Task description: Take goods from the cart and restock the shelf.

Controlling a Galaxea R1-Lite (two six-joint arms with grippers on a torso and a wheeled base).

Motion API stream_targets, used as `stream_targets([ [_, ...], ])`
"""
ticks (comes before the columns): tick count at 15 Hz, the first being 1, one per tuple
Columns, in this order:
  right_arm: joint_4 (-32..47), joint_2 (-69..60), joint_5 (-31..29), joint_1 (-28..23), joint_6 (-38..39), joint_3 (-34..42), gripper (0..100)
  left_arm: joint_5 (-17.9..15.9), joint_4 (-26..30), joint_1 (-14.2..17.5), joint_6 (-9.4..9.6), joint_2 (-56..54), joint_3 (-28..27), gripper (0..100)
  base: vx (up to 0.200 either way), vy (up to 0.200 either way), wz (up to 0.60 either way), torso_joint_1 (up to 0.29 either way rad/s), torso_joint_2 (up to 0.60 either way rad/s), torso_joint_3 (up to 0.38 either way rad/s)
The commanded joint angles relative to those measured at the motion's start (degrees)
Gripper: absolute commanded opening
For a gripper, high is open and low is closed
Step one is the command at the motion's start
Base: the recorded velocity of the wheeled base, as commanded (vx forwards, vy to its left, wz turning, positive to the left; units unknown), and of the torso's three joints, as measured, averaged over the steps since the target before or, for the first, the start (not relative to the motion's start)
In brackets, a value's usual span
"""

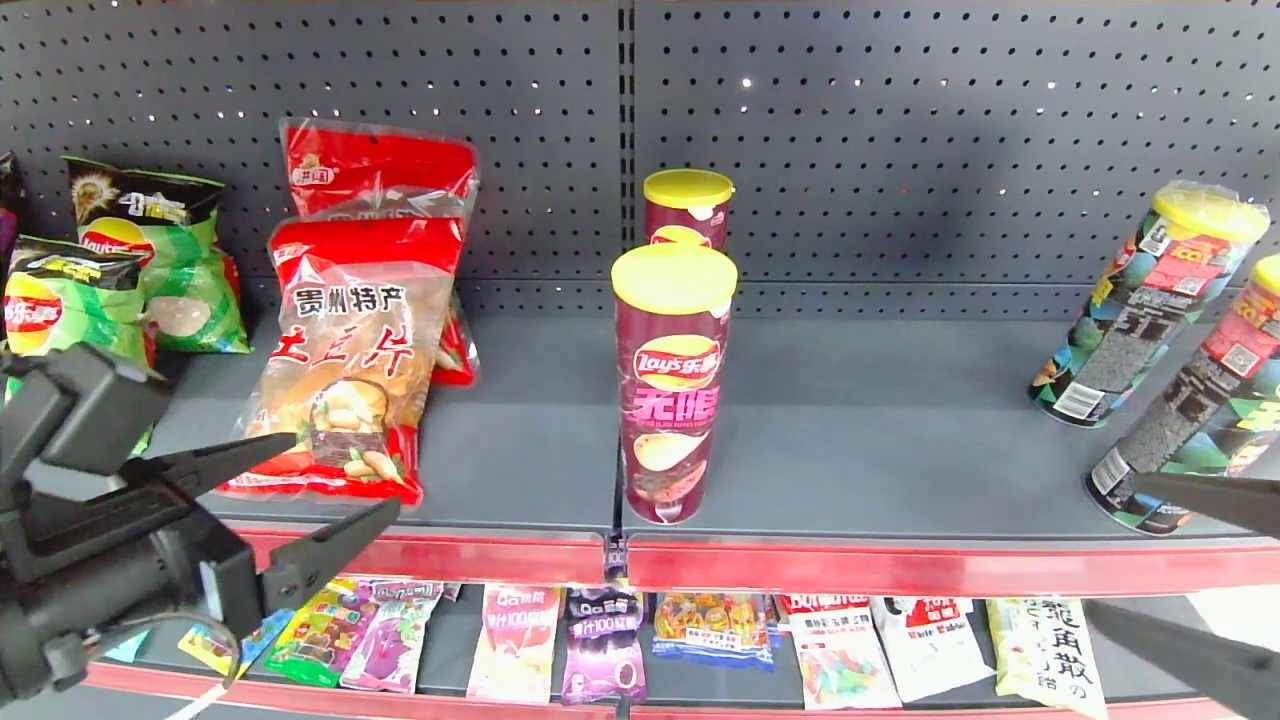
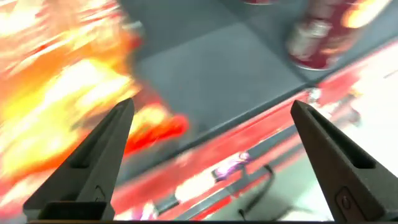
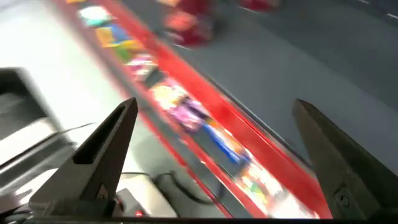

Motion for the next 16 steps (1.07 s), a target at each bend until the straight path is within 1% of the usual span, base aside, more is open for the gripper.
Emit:
stream_targets([
  [1,12.4,-17.8,-5.5,-17.4,1.3,-0.8,100,9.5,7.5,0.1,-2.91,-14.4,3.9,100,0.000,0.000,0.00,0.000,0.00,0.000],
  [2,16.6,-20.6,-6.8,-22.9,2.4,-0.7,100,12.6,12.9,0.1,-4.05,-18.2,4.2,100,0.000,0.000,0.00,0.000,0.00,0.000],
  [3,21.1,-23.2,-6.6,-27.3,3.2,-0.1,100,14.4,19.4,0.1,-5.64,-22.9,4.8,100,0.000,0.000,0.00,0.000,0.00,0.000],
  [4,23.4,-25.0,-6.4,-28.7,4.5,1.0,100,15.1,25.2,0.3,-6.51,-27.2,5.4,100,0.000,0.000,0.00,0.000,0.00,0.000],
  [5,23.2,-26.3,-6.4,-28.5,5.8,3.1,100,15.6,30.5,1.4,-7.04,-31.1,5.6,100,0.000,0.000,0.00,0.000,0.00,0.000],
  [6,22.3,-28.0,-6.3,-28.3,5.9,5.1,100,15.9,35.6,3.7,-7.66,-34.5,5.6,100,0.000,0.000,0.00,0.000,0.00,0.000],
  [7,21.5,-29.5,-6.4,-28.3,5.9,6.6,100,15.9,37.8,5.4,-7.75,-36.1,5.6,100,0.000,0.000,0.00,0.000,0.00,0.000],
  [8,20.3,-33.0,-6.6,-28.4,5.8,9.8,100,15.8,40.6,8.2,-7.83,-38.5,6.1,100,0.000,0.000,0.00,0.000,0.00,0.000],
  [9,20.0,-36.0,-6.8,-28.4,5.8,12.4,100,15.9,41.6,10.4,-8.18,-40.0,6.7,100,0.000,0.000,0.00,0.000,0.00,0.000],
  [10,20.0,-40.4,-7.0,-28.4,5.8,16.1,100,15.9,43.1,13.8,-8.18,-42.9,8.2,100,0.000,0.000,0.00,0.000,0.00,0.000],
  [11,20.0,-41.7,-7.0,-28.4,5.8,17.3,100,15.8,43.8,14.9,-8.10,-44.3,8.9,100,0.000,0.000,0.00,0.000,0.00,0.000],
  [14,19.7,-44.1,-6.9,-28.2,5.7,20.1,100,15.5,43.9,14.9,-8.18,-48.4,11.8,100,0.000,0.000,0.00,0.000,0.00,0.000],
  [15,18.0,-44.3,-6.8,-27.9,5.6,21.7,100,15.4,43.8,14.9,-8.10,-51.3,12.6,100,0.000,0.000,0.00,0.000,0.00,0.000],
  [16,13.2,-44.3,-7.0,-27.9,5.5,24.8,100,14.9,43.8,14.8,-8.10,-53.8,12.6,100,0.000,0.000,0.00,0.000,0.00,0.000],
])
